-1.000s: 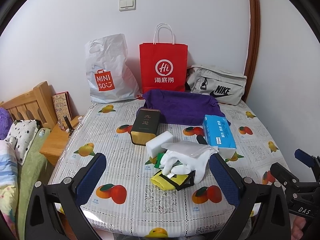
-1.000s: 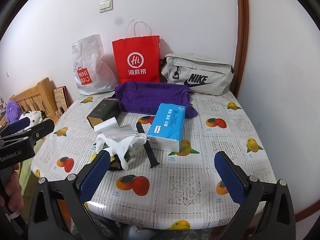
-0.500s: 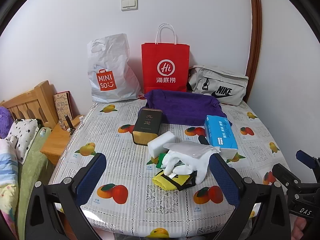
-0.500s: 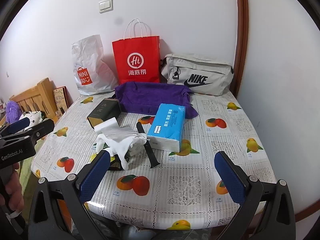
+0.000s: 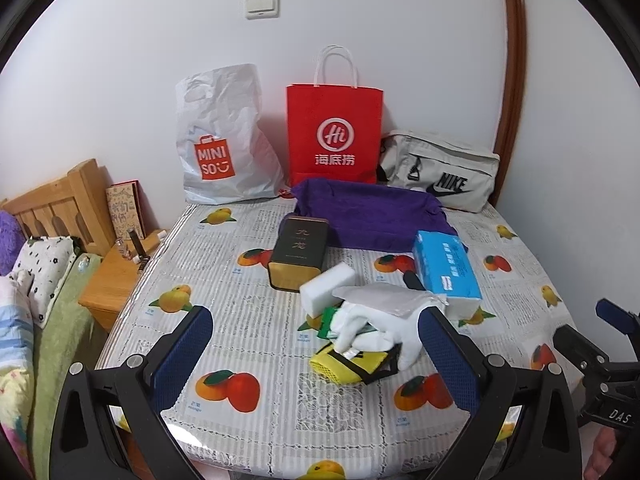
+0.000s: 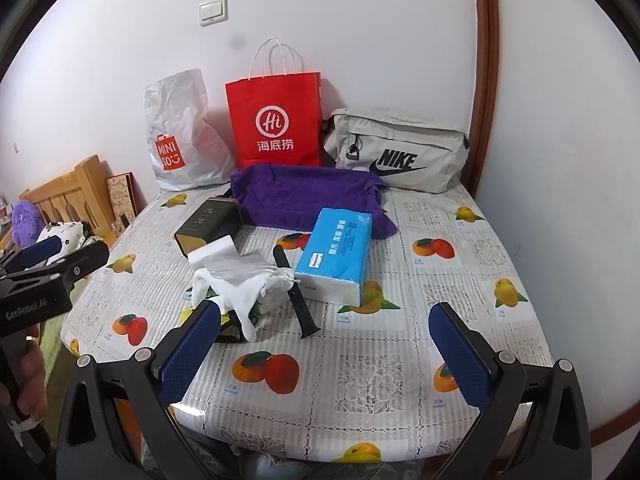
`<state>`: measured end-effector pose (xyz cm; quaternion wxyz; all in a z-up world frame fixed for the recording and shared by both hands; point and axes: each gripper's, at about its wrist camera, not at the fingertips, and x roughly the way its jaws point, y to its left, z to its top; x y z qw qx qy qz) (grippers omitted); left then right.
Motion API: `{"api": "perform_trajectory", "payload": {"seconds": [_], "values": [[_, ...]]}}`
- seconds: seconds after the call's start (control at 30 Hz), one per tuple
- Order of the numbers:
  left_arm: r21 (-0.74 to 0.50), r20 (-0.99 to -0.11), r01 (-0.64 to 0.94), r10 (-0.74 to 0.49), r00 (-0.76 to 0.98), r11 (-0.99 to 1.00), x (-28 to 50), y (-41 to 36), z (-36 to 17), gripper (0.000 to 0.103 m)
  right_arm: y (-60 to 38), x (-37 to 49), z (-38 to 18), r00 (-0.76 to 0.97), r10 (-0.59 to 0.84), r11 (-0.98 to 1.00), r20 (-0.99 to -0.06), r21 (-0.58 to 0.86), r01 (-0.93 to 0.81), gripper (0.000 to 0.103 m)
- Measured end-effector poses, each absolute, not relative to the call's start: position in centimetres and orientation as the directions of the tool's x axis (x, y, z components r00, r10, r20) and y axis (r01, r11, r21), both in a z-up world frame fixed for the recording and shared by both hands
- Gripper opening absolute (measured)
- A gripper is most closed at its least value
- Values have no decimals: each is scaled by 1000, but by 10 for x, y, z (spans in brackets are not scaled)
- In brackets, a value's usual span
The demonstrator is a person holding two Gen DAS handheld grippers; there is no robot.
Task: Organize soft objects
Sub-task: 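Move both tools toward the pile of white gloves and small items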
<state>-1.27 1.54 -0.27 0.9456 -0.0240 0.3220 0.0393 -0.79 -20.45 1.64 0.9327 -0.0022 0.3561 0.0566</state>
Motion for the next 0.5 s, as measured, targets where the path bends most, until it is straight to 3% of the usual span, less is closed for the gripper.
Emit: {"api": "perform_trajectory", "payload": {"seconds": [0.5], "values": [[-79,-721,-40,-30,692,996,40,21,-56,103,-206,26,-29,672,138,990,-728,72,-125,102]]}}
